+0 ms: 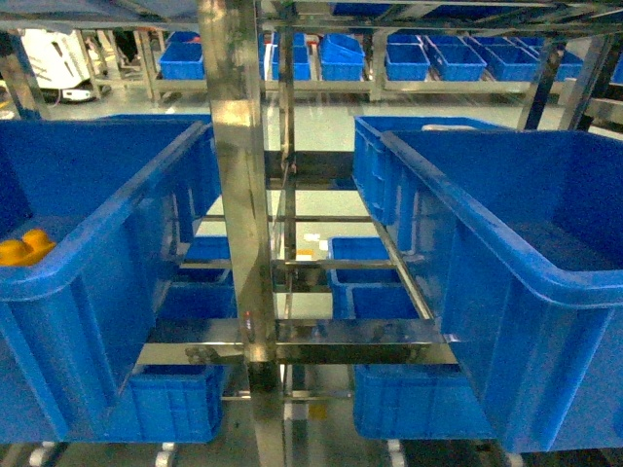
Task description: Sort and place red and yellow blocks in left bins
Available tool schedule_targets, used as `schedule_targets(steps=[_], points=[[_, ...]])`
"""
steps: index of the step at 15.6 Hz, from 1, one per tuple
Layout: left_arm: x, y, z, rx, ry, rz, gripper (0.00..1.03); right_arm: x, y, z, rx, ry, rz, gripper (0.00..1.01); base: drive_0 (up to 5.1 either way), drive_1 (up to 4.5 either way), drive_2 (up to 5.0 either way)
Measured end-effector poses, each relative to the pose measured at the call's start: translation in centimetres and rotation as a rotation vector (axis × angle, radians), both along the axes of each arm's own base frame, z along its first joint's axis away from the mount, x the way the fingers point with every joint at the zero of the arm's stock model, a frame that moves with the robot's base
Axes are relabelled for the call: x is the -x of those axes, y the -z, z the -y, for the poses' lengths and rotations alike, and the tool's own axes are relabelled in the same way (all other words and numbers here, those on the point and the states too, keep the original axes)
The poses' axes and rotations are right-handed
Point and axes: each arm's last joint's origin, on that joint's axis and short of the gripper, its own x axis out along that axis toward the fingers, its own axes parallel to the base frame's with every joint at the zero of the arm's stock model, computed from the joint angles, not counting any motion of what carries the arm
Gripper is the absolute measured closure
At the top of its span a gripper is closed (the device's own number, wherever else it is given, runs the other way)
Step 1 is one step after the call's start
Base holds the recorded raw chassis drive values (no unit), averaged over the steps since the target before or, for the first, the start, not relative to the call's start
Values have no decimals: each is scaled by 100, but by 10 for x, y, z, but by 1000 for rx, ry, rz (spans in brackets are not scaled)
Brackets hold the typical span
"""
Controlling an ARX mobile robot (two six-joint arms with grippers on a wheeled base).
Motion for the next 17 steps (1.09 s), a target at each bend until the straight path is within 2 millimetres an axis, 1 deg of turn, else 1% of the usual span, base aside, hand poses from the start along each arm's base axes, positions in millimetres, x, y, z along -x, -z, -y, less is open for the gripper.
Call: schedule_targets(steps=[2,3,4,6,8,10,14,15,17], points=[[0,2,-2,4,-17,-9,5,0,0,0,0,0,0,3,0,0,0],[-1,3,0,8,-91,86,10,0,0,0,0,0,0,7,0,0,0],[8,13,7,81,-203,168,23,5,1,0,0,0,9,22,0,0,0],[16,20,11,126,-245,189,30,7,3,0,0,0,9,27,0,0,0],[21,25,14,168,-258,197,36,9,6,0,0,0,6,35,0,0,0],[28,29,17,208,-278,212,45,12,8,0,0,0,3,44,0,0,0],[37,32,21,240,-291,225,58,16,11,0,0,0,3,55,0,0,0],[38,33,21,243,-293,226,59,17,12,0,0,0,3,59,0,0,0],[43,36,23,254,-299,227,67,19,13,0,0,0,3,66,0,0,0]])
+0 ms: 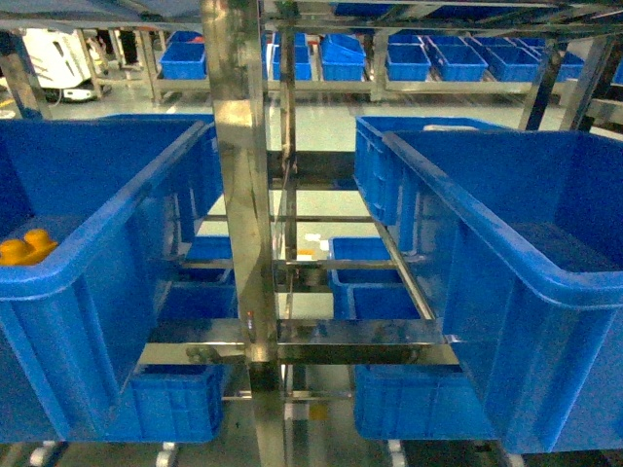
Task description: Sort and place red and yellow blocks in left bins
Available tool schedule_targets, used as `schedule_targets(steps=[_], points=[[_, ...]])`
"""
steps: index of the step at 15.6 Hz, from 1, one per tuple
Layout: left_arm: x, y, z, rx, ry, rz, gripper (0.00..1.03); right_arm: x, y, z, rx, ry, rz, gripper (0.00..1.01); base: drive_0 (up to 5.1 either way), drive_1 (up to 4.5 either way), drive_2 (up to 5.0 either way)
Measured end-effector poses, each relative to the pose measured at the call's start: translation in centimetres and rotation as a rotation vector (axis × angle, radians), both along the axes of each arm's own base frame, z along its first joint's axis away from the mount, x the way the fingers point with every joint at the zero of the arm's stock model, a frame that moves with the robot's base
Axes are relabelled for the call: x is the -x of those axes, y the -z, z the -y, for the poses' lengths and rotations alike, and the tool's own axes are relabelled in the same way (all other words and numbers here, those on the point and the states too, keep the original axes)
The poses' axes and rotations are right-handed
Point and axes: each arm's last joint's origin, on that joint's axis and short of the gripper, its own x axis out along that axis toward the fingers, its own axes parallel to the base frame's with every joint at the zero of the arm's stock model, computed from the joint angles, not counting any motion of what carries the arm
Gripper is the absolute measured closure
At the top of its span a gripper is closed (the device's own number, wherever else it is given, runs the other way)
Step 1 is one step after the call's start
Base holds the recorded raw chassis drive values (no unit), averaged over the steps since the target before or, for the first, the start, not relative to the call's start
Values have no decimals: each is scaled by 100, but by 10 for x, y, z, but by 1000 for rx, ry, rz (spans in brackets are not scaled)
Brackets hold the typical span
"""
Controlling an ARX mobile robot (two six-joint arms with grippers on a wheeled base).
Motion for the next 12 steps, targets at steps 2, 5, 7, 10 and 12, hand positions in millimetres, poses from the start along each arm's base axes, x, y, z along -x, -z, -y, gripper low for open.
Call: schedule_targets(steps=[2,5,7,10,12], points=[[3,3,2,5,2,-2,72,1,1,0,0,0,-1,71,0,0,0],[11,12,6,15,9,-17,87,5,3,0,0,0,-2,86,0,0,0],[45,31,22,27,0,-13,101,20,11,0,2,0,26,99,0,0,0],[60,42,22,26,4,-2,101,27,12,0,2,0,20,99,0,0,0],[65,41,22,26,4,3,101,29,12,0,2,0,20,99,0,0,0]])
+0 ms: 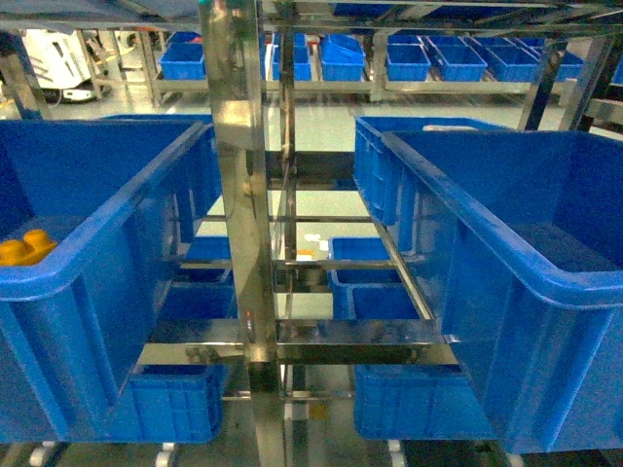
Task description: Sort and place red and yellow blocks in left bins
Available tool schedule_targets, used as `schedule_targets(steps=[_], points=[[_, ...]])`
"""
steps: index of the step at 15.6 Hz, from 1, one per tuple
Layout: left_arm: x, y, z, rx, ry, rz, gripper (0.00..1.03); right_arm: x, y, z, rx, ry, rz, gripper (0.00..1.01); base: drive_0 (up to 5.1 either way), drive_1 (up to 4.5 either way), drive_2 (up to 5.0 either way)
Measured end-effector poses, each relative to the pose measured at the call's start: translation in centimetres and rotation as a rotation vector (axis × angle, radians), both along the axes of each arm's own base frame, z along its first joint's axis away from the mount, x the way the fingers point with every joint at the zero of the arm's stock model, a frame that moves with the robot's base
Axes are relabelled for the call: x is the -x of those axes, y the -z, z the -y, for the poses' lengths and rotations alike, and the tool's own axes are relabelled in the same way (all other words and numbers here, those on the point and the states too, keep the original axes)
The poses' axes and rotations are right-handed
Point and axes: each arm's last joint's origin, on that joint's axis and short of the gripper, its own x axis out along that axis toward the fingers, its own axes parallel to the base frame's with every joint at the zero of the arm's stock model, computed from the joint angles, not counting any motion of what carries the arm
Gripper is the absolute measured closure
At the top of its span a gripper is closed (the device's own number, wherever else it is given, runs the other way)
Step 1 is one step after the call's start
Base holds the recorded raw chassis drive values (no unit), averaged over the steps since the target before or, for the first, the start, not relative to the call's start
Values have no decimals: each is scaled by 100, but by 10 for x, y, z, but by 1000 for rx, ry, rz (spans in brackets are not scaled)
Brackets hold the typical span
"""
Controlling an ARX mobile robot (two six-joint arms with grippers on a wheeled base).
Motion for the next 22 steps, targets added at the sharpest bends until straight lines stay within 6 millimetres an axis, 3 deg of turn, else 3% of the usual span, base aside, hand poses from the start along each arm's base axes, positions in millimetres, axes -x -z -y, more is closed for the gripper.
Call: schedule_targets(steps=[2,3,13,14,20,21,22], points=[[5,-1,0,0,0,11,101,8,6,0,0,-3,-51,99,0,0,0],[6,-1,0,0,0,5,101,12,2,0,0,-3,8,99,0,0,0],[24,6,0,0,5,-45,101,12,3,0,0,0,-9,99,0,0,0],[27,1,0,0,5,15,101,12,3,0,0,0,-9,99,0,0,0],[27,3,0,0,2,-7,101,12,3,0,0,0,-9,99,0,0,0],[27,3,0,0,2,-7,101,12,3,0,1,0,-9,98,0,0,0],[27,3,0,1,2,-7,98,12,3,0,1,0,-9,85,0,0,0]])
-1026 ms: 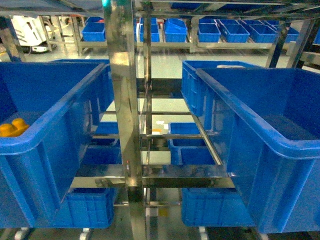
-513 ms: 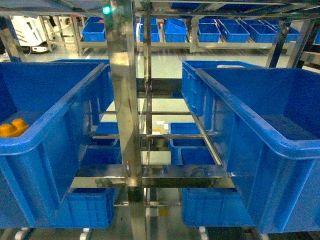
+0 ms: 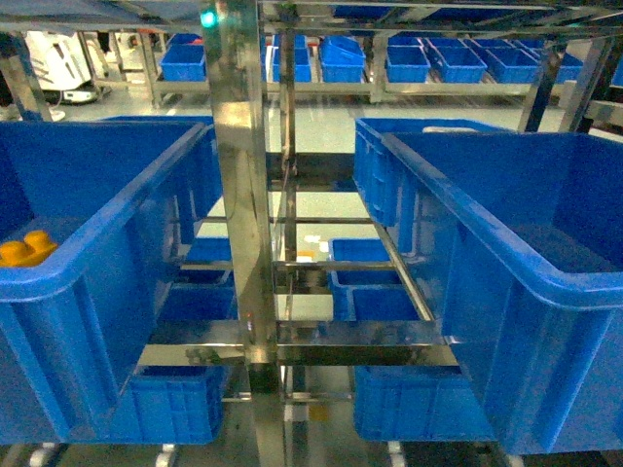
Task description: Sort and place red and yellow blocks in left bins
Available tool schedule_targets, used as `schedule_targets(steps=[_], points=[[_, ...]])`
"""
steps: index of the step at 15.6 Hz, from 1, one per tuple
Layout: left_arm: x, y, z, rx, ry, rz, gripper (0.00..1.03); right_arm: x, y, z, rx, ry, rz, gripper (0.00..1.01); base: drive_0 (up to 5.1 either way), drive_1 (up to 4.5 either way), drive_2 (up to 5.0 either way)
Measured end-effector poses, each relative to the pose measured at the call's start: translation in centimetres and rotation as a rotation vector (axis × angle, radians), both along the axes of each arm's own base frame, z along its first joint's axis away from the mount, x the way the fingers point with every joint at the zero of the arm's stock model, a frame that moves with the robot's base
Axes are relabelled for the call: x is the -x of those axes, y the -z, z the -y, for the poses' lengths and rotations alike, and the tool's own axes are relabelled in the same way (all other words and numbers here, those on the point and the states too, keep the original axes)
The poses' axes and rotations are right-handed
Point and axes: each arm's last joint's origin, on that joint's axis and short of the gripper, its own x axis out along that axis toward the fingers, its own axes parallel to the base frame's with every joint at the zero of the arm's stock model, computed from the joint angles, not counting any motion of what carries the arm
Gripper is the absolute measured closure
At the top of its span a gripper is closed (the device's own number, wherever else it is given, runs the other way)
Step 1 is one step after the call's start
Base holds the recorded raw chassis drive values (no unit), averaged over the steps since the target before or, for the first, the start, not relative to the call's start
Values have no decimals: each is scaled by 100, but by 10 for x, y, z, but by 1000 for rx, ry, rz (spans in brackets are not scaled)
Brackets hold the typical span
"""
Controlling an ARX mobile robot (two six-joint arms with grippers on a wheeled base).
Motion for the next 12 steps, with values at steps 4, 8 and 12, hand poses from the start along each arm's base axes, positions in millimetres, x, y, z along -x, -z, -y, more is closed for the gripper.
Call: schedule_targets(steps=[4,8,12], points=[[0,0,0,0,0,0,42,0,0,0,0,0,0,30,0,0,0],[0,0,0,0,0,0,20,0,0,0,0,0,0,6,0,0,0],[0,0,0,0,0,0,5,0,0,0,0,0,0,3,0,0,0]])
